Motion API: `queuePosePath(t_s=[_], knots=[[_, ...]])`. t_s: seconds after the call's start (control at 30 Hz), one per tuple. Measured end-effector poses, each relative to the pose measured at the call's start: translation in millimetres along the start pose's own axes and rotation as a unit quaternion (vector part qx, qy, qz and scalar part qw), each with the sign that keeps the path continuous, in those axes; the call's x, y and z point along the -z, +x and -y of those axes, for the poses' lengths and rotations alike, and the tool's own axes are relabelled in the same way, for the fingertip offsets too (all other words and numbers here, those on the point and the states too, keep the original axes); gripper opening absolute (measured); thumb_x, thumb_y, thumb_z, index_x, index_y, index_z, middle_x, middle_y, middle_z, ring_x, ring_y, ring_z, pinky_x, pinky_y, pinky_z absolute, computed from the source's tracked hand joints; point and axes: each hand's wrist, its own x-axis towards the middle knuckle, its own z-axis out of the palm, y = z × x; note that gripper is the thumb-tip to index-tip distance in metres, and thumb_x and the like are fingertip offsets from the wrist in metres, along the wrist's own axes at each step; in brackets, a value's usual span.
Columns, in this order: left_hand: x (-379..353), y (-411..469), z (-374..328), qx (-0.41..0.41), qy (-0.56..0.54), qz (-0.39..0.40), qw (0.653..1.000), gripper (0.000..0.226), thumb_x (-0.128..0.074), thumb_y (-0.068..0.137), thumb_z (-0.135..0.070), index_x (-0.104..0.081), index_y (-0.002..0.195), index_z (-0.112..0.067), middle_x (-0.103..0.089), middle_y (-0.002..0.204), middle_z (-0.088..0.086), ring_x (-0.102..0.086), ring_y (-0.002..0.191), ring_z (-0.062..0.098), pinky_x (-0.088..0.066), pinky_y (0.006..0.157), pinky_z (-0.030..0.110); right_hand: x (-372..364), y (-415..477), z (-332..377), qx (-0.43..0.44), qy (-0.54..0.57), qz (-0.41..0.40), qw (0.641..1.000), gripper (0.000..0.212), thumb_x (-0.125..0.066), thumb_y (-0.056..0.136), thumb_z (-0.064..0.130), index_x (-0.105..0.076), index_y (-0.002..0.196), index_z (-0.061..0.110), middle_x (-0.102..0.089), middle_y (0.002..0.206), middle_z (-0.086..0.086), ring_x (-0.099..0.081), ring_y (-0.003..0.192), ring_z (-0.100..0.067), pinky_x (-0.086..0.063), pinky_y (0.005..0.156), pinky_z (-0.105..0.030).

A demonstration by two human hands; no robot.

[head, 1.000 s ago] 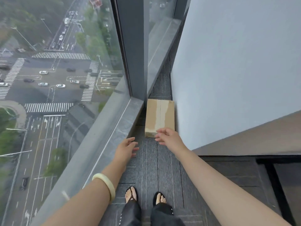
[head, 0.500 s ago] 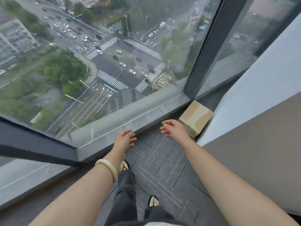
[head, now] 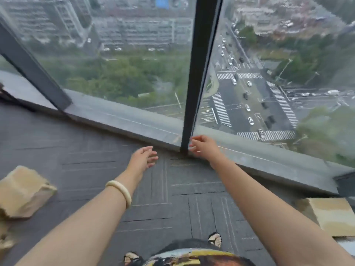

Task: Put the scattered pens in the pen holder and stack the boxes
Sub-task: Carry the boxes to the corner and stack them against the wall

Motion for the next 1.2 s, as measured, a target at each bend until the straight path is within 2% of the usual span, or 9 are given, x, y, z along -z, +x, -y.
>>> queuePosePath(t_s=[0.1, 0.3, 0.4, 0.57, 0.67, 0.83, 1.0, 1.07, 1.2], knots=[[131.2, -13.7, -1.4, -0.005, -0.046, -0.077, 0.996, 0.018, -0.042, 0.096, -0.008, -0.047, 0.111, -0.016, -0.06, 0.083, 0.0, -0.063, 0.042, -0.002, -0.043, 0.039, 0.012, -127.7, 0.0, 15.8, 0.004, -0.04, 0.069, 0.997, 0.005, -0.047, 0.095, 0.013, -0.051, 0.099, 0.014, -0.057, 0.073, -0.002, -0.056, 0.048, -0.004, -0.041, 0.052, -0.017], [405.9, -94.2, 43.0, 0.027, -0.166, -0.302, 0.938, 0.03, -0.047, 0.096, -0.015, -0.052, 0.124, -0.01, -0.062, 0.088, 0.0, -0.061, 0.072, 0.011, -0.046, 0.053, 0.019, -388.5, -42.3, 24.7, 0.015, -0.14, 0.25, 0.958, 0.009, -0.047, 0.095, 0.015, -0.053, 0.102, 0.016, -0.06, 0.076, 0.003, -0.06, 0.051, 0.0, -0.045, 0.052, -0.016], [486.2, -132.8, 66.6, 0.028, -0.222, -0.371, 0.901, 0.026, -0.047, 0.096, -0.013, -0.054, 0.121, -0.012, -0.061, 0.09, 0.001, -0.06, 0.073, 0.013, -0.049, 0.061, 0.023, -478.8, -62.9, 30.7, 0.019, -0.18, 0.31, 0.933, 0.009, -0.049, 0.095, 0.016, -0.054, 0.102, 0.014, -0.06, 0.077, 0.002, -0.059, 0.058, -0.005, -0.047, 0.048, -0.012], [572.1, -166.0, 103.1, 0.036, -0.273, -0.442, 0.854, 0.032, -0.048, 0.094, -0.008, -0.054, 0.126, -0.007, -0.059, 0.114, 0.011, -0.06, 0.086, 0.02, -0.05, 0.071, 0.028, -598.2, -79.7, 34.1, 0.014, -0.232, 0.366, 0.901, 0.011, -0.048, 0.095, 0.013, -0.053, 0.104, 0.012, -0.059, 0.078, 0.0, -0.056, 0.063, -0.01, -0.047, 0.053, -0.016], [616.9, -156.6, 105.1, 0.038, -0.273, -0.452, 0.848, 0.034, -0.049, 0.094, -0.008, -0.052, 0.128, -0.007, -0.056, 0.115, 0.01, -0.056, 0.098, 0.023, -0.051, 0.072, 0.029, -657.5, -75.4, 34.6, 0.008, -0.246, 0.379, 0.892, 0.011, -0.047, 0.095, 0.012, -0.052, 0.104, 0.011, -0.058, 0.077, 0.0, -0.055, 0.063, -0.011, -0.046, 0.057, -0.019], [703.5, -97.2, 84.7, 0.041, -0.241, -0.439, 0.865, 0.037, -0.053, 0.093, -0.015, -0.05, 0.129, -0.01, -0.055, 0.117, 0.009, -0.055, 0.102, 0.021, -0.053, 0.077, 0.03, -754.5, -33.5, 38.3, 0.005, -0.268, 0.373, 0.888, 0.014, -0.044, 0.095, 0.01, -0.052, 0.107, 0.011, -0.058, 0.08, -0.001, -0.054, 0.063, -0.01, -0.046, 0.057, -0.019], [803.1, -12.0, 61.1, 0.041, -0.194, -0.413, 0.889, 0.037, -0.049, 0.094, -0.015, -0.049, 0.131, -0.014, -0.052, 0.118, 0.004, -0.051, 0.107, 0.018, -0.051, 0.072, 0.025, -863.3, 32.1, 36.7, -0.006, -0.286, 0.349, 0.892, 0.019, -0.047, 0.094, 0.012, -0.055, 0.111, 0.01, -0.06, 0.081, 0.0, -0.056, 0.066, -0.011, -0.047, 0.057, -0.02], [835.9, 20.5, 64.7, 0.052, -0.178, -0.395, 0.9, 0.039, -0.048, 0.094, -0.016, -0.047, 0.133, -0.015, -0.051, 0.123, 0.005, -0.051, 0.108, 0.017, -0.049, 0.08, 0.027, -900.6, 54.3, 29.9, -0.015, -0.295, 0.338, 0.894, 0.017, -0.047, 0.094, 0.011, -0.054, 0.109, 0.01, -0.059, 0.078, 0.002, -0.055, 0.066, -0.011, -0.046, 0.058, -0.02], [881.7, 71.9, 97.9, 0.094, -0.151, -0.384, 0.906, 0.045, -0.052, 0.093, -0.02, -0.042, 0.138, -0.017, -0.047, 0.138, 0.006, -0.049, 0.121, 0.022, -0.045, 0.082, 0.027, -958.6, 90.6, -2.1, -0.049, -0.32, 0.321, 0.89, 0.016, -0.049, 0.092, 0.009, -0.054, 0.107, 0.008, -0.059, 0.084, -0.003, -0.054, 0.066, -0.012, -0.046, 0.062, -0.024]])
